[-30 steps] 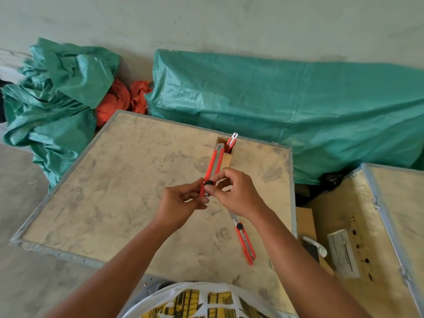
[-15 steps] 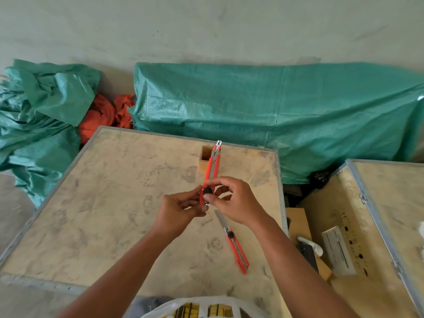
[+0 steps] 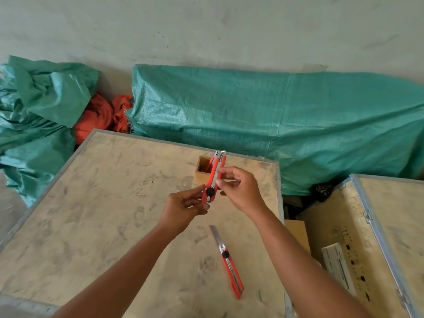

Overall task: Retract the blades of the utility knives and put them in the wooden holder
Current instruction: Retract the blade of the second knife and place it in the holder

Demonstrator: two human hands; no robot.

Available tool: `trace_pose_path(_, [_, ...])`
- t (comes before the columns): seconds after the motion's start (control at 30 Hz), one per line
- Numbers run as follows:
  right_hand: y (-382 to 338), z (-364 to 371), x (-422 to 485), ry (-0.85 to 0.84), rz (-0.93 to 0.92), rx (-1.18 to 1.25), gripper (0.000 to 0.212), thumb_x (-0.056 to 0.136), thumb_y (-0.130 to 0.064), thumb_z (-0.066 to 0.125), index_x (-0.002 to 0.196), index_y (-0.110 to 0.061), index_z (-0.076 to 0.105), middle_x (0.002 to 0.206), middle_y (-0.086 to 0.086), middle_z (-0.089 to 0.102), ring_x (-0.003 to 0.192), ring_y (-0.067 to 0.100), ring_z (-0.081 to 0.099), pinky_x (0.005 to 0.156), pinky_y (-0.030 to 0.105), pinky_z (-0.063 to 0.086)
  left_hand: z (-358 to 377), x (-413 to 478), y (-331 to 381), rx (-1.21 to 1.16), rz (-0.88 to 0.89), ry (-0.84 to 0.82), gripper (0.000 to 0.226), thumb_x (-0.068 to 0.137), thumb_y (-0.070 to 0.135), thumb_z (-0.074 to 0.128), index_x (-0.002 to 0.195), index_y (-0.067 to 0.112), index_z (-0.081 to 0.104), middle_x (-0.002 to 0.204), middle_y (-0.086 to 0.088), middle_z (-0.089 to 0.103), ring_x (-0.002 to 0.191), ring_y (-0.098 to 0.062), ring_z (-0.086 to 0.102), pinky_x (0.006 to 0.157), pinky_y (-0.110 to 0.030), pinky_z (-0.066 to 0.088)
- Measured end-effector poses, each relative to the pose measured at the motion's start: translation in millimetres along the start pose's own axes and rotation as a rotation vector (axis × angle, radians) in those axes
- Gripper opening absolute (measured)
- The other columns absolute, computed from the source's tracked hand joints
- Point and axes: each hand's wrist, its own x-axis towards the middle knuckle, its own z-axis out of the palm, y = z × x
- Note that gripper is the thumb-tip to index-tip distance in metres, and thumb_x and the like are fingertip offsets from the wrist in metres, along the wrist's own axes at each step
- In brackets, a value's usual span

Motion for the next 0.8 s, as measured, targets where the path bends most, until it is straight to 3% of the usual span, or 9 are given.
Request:
trace_pose_path(0.1, [4.9, 1.6, 41.4, 0.013, 0.014, -0.006, 0.029, 0.087, -0.006, 0.077, 0.113, -0.019, 0.076, 0.103, 0.001, 0.077, 0.092, 0.021, 0.077, 0.079, 0.043, 0.066, -2.6, 41.7, -1.9, 0.105, 0.013, 0.025, 0.053, 0.075, -0.004, 0.079, 0.123, 0.014, 0.067, 0.106, -0.005, 0.077, 0.087, -0.018, 0.074, 0.081, -0.04, 0.062])
trace_pose_path(0.2, [15.7, 7.2, 81.9, 0.065, -0.011, -0.083, 0.03, 0.085, -0.003, 0.077, 0.109, -0.019, 0.077, 0.103, 0.001, 0.077, 0.095, 0.014, 0.075, 0.08, 0.04, 0.066, -7.1, 88.7, -8.5, 0.344, 0.036, 0.078, 0.054, 0.075, 0.011, 0.083, 0.125, 0.018, 0.066, 0.115, 0.002, 0.073, 0.091, -0.007, 0.07, 0.089, -0.033, 0.057])
trace_pose_path(0.3, [30.0, 19.1, 112.2, 0.158, -0.04, -0.16, 0.029, 0.083, -0.003, 0.078, 0.107, -0.019, 0.078, 0.105, 0.001, 0.078, 0.091, 0.008, 0.073, 0.08, 0.034, 0.065, -11.0, 132.5, -16.2, 0.511, 0.031, 0.118, 0.061, 0.076, 0.021, 0.083, 0.133, 0.025, 0.06, 0.133, 0.003, 0.063, 0.106, -0.009, 0.06, 0.087, -0.028, 0.05])
trace_pose_path(0.4, [47.9, 37.3, 130.3, 0.223, -0.057, -0.204, 0.029, 0.084, 0.0, 0.076, 0.108, -0.017, 0.08, 0.108, 0.005, 0.078, 0.087, 0.011, 0.072, 0.082, 0.027, 0.062, -8.7, 165.5, -27.0, 0.631, 0.012, 0.096, 0.066, 0.078, 0.025, 0.081, 0.139, 0.023, 0.053, 0.146, 0.002, 0.052, 0.121, -0.019, 0.058, 0.098, -0.035, 0.05])
trace_pose_path(0.5, [64.8, 54.6, 138.8, 0.23, -0.094, -0.263, 0.028, 0.087, -0.003, 0.074, 0.111, -0.016, 0.08, 0.109, 0.006, 0.08, 0.088, 0.018, 0.075, 0.085, 0.029, 0.062, -2.8, 184.4, -39.2, 0.674, -0.011, 0.039, 0.065, 0.081, 0.02, 0.078, 0.14, 0.017, 0.051, 0.143, -0.003, 0.056, 0.122, -0.026, 0.058, 0.1, -0.033, 0.047])
trace_pose_path(0.63, [80.3, 68.2, 144.9, 0.227, -0.109, -0.313, 0.031, 0.085, 0.002, 0.073, 0.111, -0.013, 0.079, 0.108, 0.009, 0.079, 0.092, 0.023, 0.075, 0.089, 0.031, 0.06, 0.6, 196.1, -48.7, 0.679, -0.032, 0.006, 0.053, 0.083, 0.015, 0.076, 0.133, 0.017, 0.06, 0.129, -0.004, 0.065, 0.109, -0.023, 0.062, 0.086, -0.024, 0.044])
trace_pose_path(0.8, [90.2, 76.6, 143.8, 0.172, -0.132, -0.352, 0.036, 0.083, 0.007, 0.07, 0.114, -0.01, 0.078, 0.107, 0.013, 0.079, 0.093, 0.026, 0.075, 0.09, 0.036, 0.06, -1.9, 197.1, -53.9, 0.662, -0.013, 0.014, 0.057, 0.081, 0.016, 0.077, 0.135, 0.018, 0.058, 0.128, -0.002, 0.065, 0.107, -0.022, 0.063, 0.089, -0.025, 0.047])
